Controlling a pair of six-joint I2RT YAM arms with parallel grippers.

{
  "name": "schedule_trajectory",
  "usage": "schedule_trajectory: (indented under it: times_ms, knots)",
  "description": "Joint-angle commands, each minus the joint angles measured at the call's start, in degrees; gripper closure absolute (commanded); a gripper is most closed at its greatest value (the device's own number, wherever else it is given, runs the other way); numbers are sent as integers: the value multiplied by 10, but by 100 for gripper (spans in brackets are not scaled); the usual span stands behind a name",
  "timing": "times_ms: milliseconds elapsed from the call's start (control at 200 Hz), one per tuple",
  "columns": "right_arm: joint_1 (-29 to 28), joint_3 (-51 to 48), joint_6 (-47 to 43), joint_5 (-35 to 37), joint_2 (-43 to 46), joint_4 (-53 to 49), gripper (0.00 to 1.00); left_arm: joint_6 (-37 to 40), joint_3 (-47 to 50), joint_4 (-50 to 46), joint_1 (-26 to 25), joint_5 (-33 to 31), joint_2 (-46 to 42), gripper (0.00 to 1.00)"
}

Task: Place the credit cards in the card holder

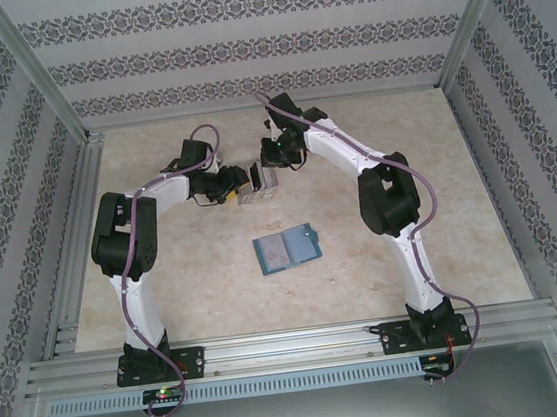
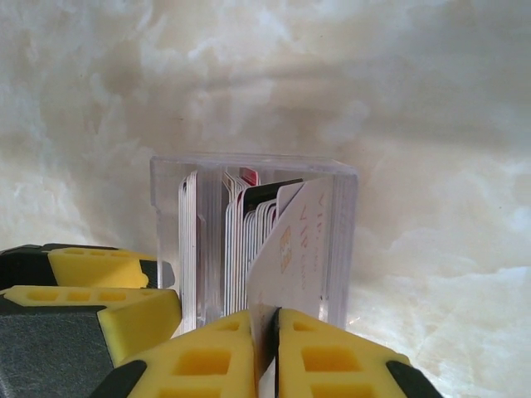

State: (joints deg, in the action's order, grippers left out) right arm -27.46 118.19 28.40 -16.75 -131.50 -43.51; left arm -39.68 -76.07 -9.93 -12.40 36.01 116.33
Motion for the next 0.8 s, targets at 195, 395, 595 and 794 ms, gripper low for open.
schedule_trajectory:
  times_ms: [195, 395, 595, 794]
  knots:
    - [11, -28, -15, -9, 62, 4, 92, 0, 1, -10, -11, 3, 9, 47]
    - [10, -34, -16, -21, 71, 10, 95, 0, 0, -16, -12, 1, 2, 47]
    - [17, -68, -30, -9, 120, 12, 96, 11, 7, -44, -12, -17, -33, 47]
    - [30, -143, -37, -22, 188, 44, 96, 24, 19, -88, -11, -54, -102, 46]
